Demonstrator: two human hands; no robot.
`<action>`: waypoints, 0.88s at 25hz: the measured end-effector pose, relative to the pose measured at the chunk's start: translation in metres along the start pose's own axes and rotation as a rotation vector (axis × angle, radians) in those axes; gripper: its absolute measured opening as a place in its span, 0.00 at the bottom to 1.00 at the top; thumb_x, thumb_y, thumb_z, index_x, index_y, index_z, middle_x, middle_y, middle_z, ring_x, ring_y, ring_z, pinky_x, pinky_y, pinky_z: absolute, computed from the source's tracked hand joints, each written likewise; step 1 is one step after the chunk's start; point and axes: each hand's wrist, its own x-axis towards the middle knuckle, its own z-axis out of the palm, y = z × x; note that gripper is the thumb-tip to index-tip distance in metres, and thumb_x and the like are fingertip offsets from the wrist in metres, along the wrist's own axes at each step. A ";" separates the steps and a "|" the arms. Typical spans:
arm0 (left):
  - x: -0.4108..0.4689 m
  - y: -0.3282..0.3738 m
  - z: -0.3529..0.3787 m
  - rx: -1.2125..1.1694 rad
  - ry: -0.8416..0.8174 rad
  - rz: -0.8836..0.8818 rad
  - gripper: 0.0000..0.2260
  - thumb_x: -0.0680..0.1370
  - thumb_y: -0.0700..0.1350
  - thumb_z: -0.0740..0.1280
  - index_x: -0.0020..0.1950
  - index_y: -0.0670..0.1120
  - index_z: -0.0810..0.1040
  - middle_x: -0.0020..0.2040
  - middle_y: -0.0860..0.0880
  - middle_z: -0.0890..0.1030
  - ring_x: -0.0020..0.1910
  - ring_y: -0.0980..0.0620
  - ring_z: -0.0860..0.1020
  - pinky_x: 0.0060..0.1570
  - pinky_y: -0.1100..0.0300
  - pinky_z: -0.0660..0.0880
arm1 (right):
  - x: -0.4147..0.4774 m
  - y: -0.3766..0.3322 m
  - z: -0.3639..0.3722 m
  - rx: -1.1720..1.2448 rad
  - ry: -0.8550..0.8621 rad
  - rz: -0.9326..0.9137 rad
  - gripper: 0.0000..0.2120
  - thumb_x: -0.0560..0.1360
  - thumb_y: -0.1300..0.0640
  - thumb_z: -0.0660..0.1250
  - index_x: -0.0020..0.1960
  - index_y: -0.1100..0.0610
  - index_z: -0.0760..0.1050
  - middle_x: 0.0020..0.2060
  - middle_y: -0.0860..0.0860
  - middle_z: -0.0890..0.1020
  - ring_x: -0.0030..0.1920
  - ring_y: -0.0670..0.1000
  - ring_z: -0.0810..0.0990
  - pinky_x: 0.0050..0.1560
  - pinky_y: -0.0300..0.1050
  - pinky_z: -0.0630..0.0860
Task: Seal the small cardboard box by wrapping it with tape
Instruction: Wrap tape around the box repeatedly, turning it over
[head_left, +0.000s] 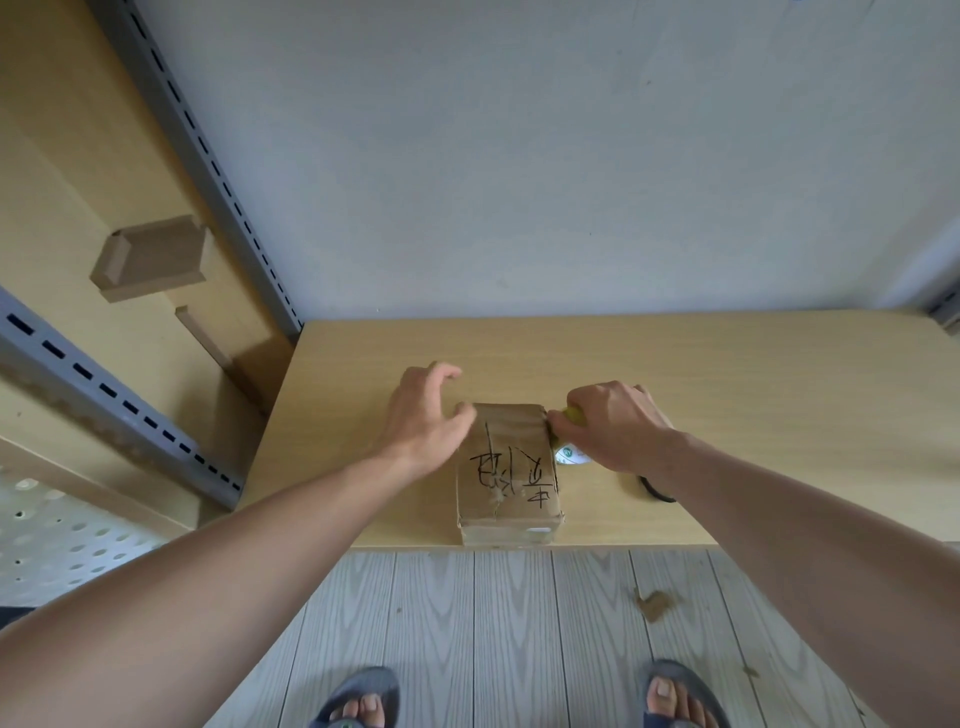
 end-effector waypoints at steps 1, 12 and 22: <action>-0.003 0.006 0.003 0.046 -0.088 0.021 0.31 0.78 0.60 0.68 0.77 0.51 0.63 0.76 0.46 0.64 0.73 0.45 0.66 0.70 0.49 0.67 | 0.000 0.000 -0.001 0.009 -0.007 0.003 0.23 0.80 0.42 0.58 0.32 0.54 0.65 0.30 0.48 0.73 0.33 0.53 0.71 0.48 0.49 0.68; -0.011 0.008 0.028 0.302 -0.068 0.161 0.37 0.67 0.75 0.66 0.65 0.51 0.70 0.58 0.56 0.72 0.60 0.53 0.72 0.59 0.51 0.71 | 0.006 0.000 -0.028 0.329 0.119 0.067 0.21 0.73 0.49 0.68 0.27 0.58 0.67 0.24 0.50 0.69 0.28 0.51 0.67 0.30 0.43 0.65; -0.014 0.006 0.030 0.143 -0.052 0.127 0.34 0.68 0.70 0.72 0.64 0.50 0.69 0.58 0.56 0.71 0.59 0.55 0.69 0.56 0.58 0.66 | 0.010 0.005 -0.028 0.276 0.126 0.058 0.21 0.71 0.47 0.71 0.26 0.55 0.67 0.22 0.47 0.70 0.28 0.50 0.68 0.30 0.42 0.67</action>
